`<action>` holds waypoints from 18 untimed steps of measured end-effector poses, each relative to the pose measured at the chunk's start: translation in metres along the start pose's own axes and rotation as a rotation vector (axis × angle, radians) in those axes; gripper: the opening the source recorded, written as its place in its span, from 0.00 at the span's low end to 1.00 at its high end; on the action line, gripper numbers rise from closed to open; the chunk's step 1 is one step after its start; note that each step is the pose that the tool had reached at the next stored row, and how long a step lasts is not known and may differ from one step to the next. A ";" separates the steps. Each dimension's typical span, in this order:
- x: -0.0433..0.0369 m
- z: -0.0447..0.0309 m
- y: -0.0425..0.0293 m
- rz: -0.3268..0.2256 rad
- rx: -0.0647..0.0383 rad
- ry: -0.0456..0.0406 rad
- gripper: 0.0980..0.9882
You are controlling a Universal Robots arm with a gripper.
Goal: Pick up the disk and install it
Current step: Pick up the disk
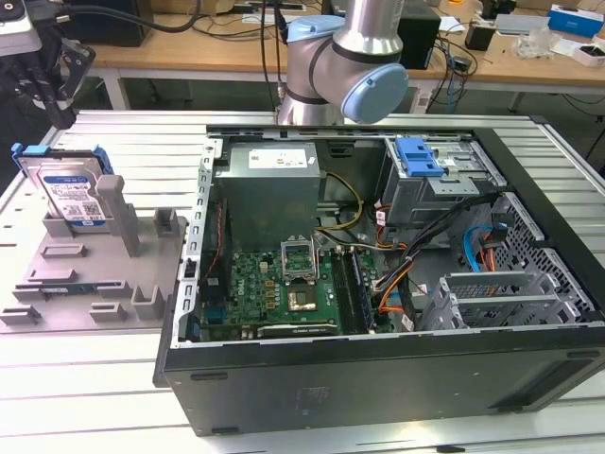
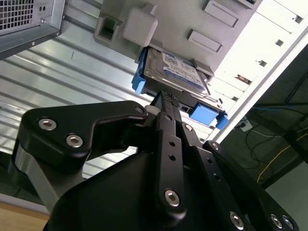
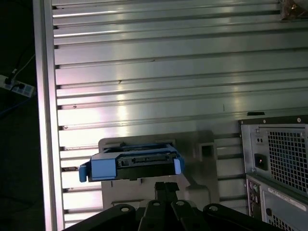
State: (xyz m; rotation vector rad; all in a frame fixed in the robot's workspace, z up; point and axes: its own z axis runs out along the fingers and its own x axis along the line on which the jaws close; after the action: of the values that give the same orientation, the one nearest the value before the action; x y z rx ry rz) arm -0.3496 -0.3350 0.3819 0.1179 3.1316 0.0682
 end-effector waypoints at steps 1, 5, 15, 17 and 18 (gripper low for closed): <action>0.0000 0.0000 0.0000 0.000 0.000 0.0000 0.01; 0.0000 0.0000 0.0000 -0.005 0.000 0.0003 0.01; 0.0002 0.0003 0.0000 -0.242 -0.001 0.0107 0.01; 0.0002 0.0003 0.0000 -0.284 -0.001 0.0124 0.15; 0.0002 0.0003 0.0000 -0.300 -0.002 0.0132 0.15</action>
State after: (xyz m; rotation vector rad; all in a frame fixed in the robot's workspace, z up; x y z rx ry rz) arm -0.3498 -0.3349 0.3816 -0.3522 3.1206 0.0691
